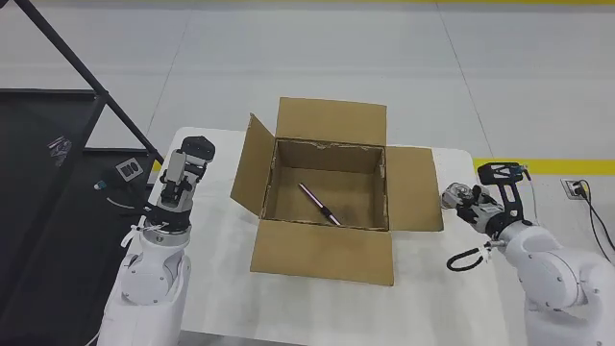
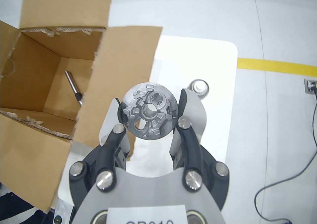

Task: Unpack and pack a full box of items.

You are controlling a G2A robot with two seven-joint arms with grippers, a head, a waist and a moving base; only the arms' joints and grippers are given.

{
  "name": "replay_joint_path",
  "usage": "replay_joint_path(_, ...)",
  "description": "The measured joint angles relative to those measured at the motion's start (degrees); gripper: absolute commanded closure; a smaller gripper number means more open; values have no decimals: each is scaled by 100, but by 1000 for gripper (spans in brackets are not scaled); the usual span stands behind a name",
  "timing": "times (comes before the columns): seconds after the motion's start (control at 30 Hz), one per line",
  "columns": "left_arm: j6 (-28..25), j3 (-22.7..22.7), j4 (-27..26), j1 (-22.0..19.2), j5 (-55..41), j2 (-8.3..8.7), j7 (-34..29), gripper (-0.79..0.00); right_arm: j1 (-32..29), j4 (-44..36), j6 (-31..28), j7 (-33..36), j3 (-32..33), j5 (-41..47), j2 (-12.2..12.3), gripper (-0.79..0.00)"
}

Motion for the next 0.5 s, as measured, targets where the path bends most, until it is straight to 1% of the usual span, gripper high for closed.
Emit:
replay_joint_path(0.17,0,0,0,0,0,0,0,-785,-127,321,26,189,47,7,43,0)
replay_joint_path(0.23,0,0,0,0,0,0,0,-785,-85,633,50,191,-56,-237,62,0)
replay_joint_path(0.37,0,0,0,0,0,0,0,-785,82,1222,78,1,-256,-555,79,0)
replay_joint_path(0.5,0,0,0,0,0,0,0,-785,193,1656,-21,-169,-315,-464,98,0)
